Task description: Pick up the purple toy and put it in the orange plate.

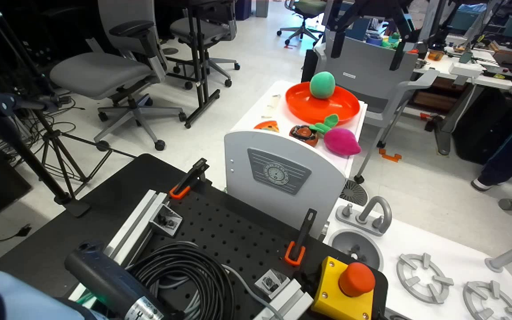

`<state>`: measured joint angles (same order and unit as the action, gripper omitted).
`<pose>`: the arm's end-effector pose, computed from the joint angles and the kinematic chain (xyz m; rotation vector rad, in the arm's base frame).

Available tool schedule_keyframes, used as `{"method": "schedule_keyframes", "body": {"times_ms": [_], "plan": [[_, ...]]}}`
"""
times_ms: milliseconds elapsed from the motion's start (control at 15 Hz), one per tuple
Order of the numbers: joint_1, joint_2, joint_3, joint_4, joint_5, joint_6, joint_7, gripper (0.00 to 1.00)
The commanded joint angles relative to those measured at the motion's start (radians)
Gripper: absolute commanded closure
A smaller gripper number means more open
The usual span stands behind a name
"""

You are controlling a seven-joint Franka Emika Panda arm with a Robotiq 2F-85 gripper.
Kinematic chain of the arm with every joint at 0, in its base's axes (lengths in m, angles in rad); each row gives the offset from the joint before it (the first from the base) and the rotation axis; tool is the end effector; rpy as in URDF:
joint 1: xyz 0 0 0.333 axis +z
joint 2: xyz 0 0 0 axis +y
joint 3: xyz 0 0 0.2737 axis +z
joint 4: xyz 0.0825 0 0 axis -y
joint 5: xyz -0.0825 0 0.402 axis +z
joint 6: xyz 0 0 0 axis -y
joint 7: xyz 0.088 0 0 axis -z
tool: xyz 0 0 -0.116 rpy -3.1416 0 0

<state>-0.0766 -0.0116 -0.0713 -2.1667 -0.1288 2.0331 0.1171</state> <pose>0.5266 -0.0868 0.3293 3.0118 -0.3028 -0.1873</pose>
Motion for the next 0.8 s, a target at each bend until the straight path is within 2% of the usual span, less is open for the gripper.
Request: {"method": "schedule_keyframes", "body": {"times_ms": [0, 733], "plan": [[0.001, 0.0, -0.001, 0.002, 0.0, -0.003, 0.0, 0.0], [0.004, -0.017, 0.002, -0.021, -0.002, 0.032, 0.05, 0.0]]}}
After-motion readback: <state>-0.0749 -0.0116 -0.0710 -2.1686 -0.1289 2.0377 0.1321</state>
